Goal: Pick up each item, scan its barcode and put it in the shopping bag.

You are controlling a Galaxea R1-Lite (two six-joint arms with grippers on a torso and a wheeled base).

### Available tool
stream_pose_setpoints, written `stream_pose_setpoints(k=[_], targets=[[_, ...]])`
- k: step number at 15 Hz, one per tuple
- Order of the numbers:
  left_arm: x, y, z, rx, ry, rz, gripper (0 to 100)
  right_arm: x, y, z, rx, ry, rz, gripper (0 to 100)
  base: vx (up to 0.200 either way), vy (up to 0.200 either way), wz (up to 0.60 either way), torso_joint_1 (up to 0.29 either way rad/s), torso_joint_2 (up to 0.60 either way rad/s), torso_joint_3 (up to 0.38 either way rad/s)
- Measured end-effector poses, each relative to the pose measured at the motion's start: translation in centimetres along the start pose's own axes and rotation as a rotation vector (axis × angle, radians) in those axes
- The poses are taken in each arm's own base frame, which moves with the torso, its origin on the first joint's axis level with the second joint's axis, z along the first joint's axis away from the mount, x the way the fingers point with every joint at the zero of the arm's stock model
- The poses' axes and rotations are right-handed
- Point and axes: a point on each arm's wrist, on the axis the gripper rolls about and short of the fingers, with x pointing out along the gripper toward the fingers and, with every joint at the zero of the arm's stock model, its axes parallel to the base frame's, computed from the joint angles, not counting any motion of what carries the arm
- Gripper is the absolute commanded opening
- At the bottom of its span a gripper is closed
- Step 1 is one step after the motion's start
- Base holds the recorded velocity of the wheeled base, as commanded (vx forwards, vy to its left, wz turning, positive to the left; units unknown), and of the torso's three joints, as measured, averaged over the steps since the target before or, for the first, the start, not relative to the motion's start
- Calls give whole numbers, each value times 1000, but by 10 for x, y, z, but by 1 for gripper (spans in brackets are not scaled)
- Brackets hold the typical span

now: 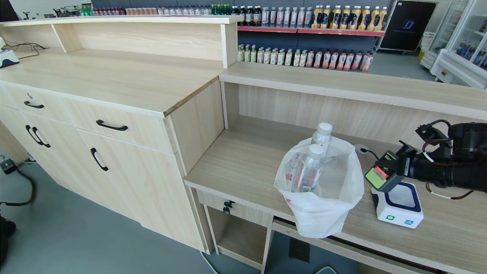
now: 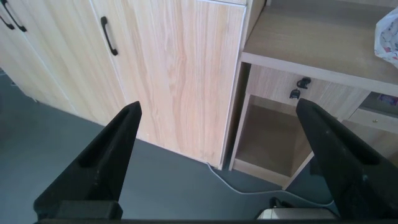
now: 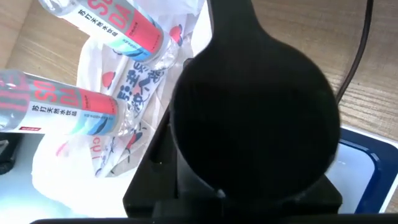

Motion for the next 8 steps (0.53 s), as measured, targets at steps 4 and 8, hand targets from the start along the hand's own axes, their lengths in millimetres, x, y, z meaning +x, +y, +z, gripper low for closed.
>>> stream_pose_setpoints(k=[4, 8], targets=[[0, 0, 0, 0, 0, 0, 100, 1, -2, -2, 10, 6, -28, 0, 0, 0, 0, 0, 0, 0], [0, 0, 0, 0, 0, 0, 100, 1, -3, -4, 26, 12, -39, 0, 0, 0, 0, 0, 0, 0]])
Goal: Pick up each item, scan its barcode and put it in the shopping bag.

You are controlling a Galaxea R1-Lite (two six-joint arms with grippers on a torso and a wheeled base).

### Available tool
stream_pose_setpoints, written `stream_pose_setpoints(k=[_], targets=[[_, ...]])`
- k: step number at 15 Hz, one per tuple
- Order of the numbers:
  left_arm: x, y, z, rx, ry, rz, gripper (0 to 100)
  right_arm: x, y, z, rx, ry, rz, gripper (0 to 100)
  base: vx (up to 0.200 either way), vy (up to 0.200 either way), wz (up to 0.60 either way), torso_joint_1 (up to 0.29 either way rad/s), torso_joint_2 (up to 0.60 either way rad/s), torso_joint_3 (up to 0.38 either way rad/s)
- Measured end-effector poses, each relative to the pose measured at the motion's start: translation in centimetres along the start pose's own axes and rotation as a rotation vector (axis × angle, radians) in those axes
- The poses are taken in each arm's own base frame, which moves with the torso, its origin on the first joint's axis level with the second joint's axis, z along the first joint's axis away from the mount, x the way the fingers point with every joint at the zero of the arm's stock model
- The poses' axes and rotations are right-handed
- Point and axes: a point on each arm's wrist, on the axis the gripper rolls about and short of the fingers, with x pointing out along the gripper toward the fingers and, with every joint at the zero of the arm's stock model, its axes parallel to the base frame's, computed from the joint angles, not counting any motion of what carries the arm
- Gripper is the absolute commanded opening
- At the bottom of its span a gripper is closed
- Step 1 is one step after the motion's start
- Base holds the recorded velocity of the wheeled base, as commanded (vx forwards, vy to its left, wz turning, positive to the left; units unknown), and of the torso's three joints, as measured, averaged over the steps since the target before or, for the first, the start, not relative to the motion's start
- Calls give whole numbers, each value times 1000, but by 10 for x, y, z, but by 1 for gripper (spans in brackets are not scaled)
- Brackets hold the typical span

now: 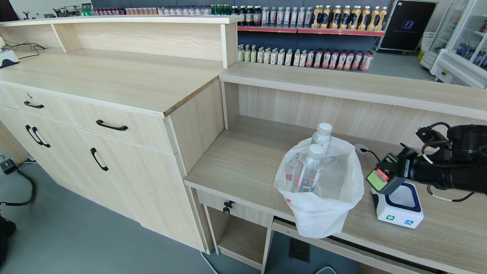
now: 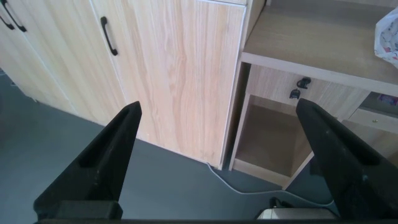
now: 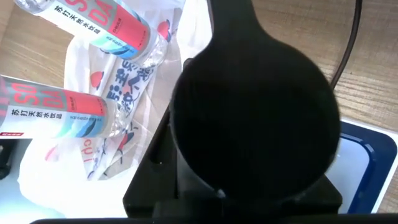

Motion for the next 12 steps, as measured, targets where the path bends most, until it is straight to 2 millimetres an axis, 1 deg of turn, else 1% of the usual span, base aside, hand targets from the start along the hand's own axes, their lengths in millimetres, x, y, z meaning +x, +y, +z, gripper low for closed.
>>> stream_pose_setpoints(k=[5, 12], targets=[[0, 0, 0, 0, 0, 0, 100, -2, 1, 0, 65, -6, 0, 0, 0, 0, 0, 0, 0, 0], [0, 0, 0, 0, 0, 0, 100, -4, -2, -1, 73, -6, -8, 0, 0, 0, 0, 0, 0, 0]])
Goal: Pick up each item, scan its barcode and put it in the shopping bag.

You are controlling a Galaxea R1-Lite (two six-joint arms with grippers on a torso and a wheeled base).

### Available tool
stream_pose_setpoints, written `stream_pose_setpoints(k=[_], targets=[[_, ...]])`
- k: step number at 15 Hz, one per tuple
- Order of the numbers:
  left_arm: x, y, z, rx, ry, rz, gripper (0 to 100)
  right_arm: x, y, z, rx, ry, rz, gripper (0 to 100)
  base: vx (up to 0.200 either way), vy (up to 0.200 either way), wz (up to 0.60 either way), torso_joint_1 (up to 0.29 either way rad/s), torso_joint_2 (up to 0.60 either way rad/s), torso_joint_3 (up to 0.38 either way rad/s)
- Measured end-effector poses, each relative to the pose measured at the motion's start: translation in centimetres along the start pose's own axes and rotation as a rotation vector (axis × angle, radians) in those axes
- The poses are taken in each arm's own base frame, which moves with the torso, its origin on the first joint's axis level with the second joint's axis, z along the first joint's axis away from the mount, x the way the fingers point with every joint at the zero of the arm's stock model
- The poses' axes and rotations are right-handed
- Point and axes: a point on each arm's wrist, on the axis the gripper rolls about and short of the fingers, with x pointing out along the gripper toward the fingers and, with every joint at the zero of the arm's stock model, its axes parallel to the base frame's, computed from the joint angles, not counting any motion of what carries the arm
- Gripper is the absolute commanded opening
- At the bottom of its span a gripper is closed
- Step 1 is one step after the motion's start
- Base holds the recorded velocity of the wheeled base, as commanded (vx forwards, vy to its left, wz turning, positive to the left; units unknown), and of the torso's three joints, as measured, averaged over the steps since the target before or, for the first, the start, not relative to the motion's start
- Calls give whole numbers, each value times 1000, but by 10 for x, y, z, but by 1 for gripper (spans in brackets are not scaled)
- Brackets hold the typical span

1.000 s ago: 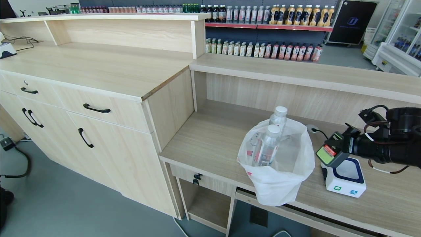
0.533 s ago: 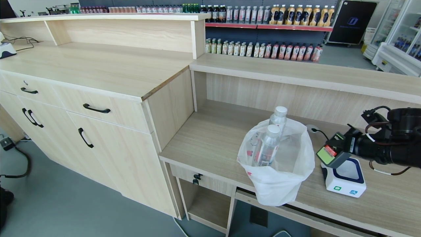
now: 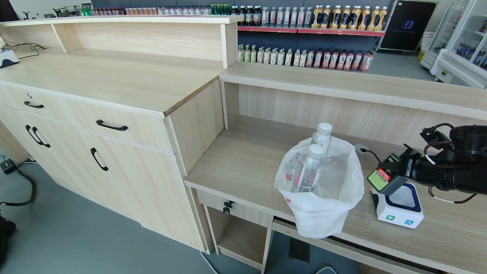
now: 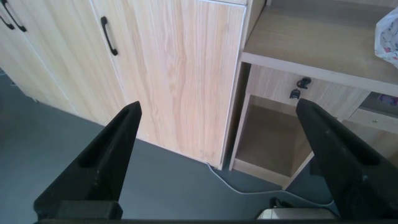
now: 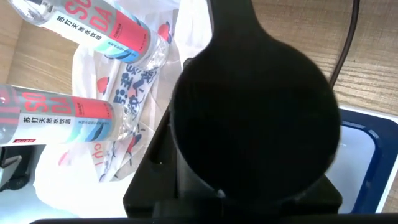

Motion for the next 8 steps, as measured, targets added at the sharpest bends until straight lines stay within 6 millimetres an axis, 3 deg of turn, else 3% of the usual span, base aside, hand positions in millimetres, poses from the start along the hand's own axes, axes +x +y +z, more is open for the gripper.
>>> stream_pose_setpoints(k=[8], targets=[[0, 0, 0, 0, 0, 0, 100, -2, -3, 1, -3, -5, -7, 0, 0, 0, 0, 0, 0, 0]])
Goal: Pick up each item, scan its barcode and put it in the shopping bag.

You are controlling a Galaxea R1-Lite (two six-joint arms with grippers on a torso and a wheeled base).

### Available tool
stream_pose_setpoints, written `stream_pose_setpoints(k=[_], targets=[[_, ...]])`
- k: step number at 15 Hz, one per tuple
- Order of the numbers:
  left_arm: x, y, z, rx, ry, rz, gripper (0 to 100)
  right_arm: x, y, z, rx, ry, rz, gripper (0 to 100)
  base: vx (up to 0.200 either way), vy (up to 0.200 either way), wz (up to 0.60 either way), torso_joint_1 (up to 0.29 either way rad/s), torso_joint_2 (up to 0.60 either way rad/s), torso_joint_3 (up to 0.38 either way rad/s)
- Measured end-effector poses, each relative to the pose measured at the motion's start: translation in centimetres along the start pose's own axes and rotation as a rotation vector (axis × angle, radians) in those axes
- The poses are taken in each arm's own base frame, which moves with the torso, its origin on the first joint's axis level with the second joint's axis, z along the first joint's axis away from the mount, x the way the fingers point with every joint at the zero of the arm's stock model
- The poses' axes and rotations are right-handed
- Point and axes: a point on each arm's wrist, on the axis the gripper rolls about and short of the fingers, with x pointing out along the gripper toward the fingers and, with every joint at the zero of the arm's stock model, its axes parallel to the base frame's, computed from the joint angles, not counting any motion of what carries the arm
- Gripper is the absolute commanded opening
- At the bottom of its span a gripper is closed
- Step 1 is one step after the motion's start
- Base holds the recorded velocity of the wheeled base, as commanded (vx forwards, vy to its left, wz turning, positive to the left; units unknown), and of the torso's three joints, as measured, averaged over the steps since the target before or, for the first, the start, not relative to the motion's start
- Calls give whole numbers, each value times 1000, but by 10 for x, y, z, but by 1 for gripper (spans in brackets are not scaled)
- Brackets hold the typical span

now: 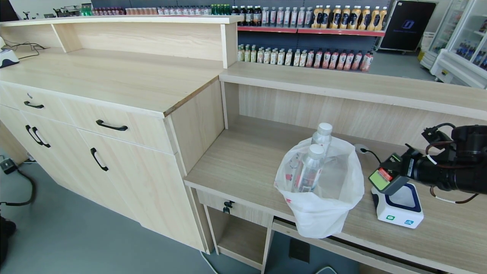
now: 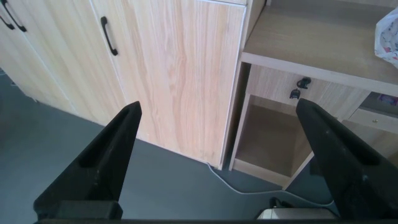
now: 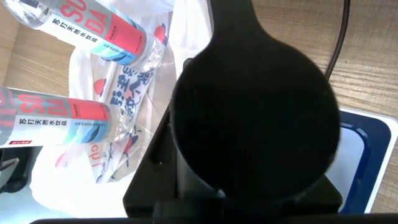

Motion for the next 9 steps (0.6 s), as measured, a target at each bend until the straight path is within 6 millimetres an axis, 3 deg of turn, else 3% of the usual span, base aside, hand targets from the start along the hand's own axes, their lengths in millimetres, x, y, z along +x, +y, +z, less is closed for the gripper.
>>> stream_pose_setpoints(k=[6, 9], targets=[[0, 0, 0, 0, 0, 0, 100, -3, 1, 4, -13, -22, 2, 0, 0, 0, 0, 0, 0, 0], [0, 0, 0, 0, 0, -1, 100, -25, 12, 14, -249, -85, -8, 0, 0, 0, 0, 0, 0, 0]])
